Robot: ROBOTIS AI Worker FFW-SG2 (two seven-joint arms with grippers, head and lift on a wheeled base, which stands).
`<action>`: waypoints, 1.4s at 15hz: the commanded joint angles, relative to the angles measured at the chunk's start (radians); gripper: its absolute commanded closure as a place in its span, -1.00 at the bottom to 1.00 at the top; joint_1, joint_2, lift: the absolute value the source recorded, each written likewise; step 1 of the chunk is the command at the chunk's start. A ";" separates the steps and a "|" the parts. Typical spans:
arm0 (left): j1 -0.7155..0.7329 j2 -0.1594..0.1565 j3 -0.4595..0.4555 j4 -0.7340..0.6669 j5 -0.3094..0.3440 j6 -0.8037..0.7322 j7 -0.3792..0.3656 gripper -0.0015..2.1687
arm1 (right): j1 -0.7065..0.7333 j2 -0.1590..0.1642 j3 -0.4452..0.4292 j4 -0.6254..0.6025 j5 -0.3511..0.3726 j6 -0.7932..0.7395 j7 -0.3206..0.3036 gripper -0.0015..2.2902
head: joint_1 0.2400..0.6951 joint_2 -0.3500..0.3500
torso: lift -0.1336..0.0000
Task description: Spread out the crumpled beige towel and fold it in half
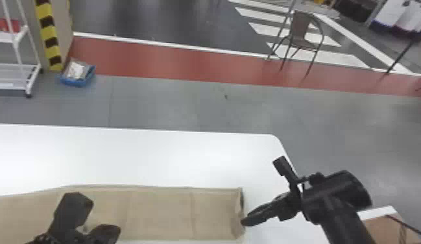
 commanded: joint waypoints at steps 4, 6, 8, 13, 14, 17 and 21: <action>-0.005 0.001 -0.011 0.020 -0.019 -0.002 0.025 0.23 | -0.015 0.019 0.037 -0.001 0.007 0.006 0.005 -0.38 | 1.00 -1.00 | 1.00; -0.012 0.001 -0.020 0.040 -0.022 -0.002 0.034 0.23 | -0.016 0.039 0.044 -0.001 0.039 -0.003 0.005 -0.30 | 1.00 -1.00 | 1.00; -0.014 0.001 -0.026 0.051 -0.022 -0.002 0.038 0.23 | -0.018 0.045 0.053 -0.001 0.047 0.000 0.005 -0.28 | 1.00 -1.00 | 1.00; -0.017 0.002 -0.026 0.064 -0.057 -0.002 0.057 0.23 | -0.007 0.007 0.000 -0.022 0.050 -0.006 0.005 -0.11 | 1.00 -1.00 | 1.00; -0.023 0.002 -0.028 0.077 -0.060 -0.002 0.058 0.23 | 0.001 0.001 -0.026 -0.027 0.048 -0.018 0.005 -0.10 | 1.00 -1.00 | 1.00; -0.049 0.001 -0.046 0.109 -0.077 0.001 0.078 0.23 | 0.016 -0.031 -0.095 -0.022 0.027 -0.067 0.005 -0.10 | 1.00 -1.00 | 1.00; -0.060 0.001 -0.057 0.117 -0.086 0.016 0.083 0.23 | 0.019 -0.059 -0.151 0.010 0.025 -0.141 0.005 -0.12 | 1.00 -1.00 | 1.00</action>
